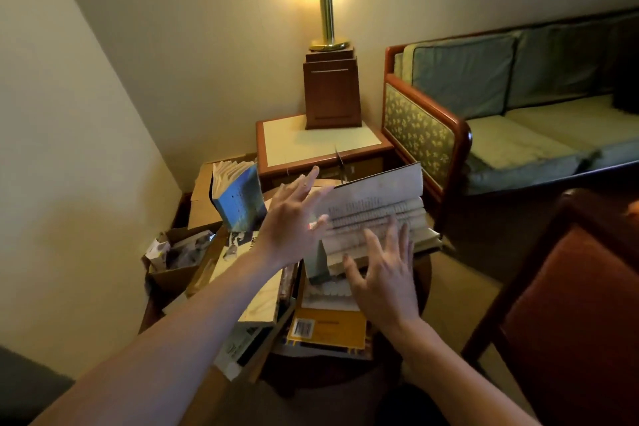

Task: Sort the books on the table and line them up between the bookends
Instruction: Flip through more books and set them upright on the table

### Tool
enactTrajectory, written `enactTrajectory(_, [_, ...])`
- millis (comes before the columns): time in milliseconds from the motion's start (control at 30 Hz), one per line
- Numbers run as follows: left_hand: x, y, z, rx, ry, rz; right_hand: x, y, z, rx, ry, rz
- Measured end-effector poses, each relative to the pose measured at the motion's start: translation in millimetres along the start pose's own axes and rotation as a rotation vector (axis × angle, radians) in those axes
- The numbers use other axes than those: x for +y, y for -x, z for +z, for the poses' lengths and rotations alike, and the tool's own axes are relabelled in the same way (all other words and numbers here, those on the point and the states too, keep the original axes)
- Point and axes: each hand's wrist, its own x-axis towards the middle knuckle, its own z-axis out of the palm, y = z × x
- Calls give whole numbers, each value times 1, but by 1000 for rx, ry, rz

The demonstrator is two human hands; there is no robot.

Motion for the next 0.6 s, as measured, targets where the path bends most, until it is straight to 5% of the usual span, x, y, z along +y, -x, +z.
enactTrajectory(267, [34,-48,12,-191,-58,70,43,0,-1,13,-296,320])
enactTrajectory(600, [47,-95,15,-532,-95,69,58,-17,13,43,-552,460])
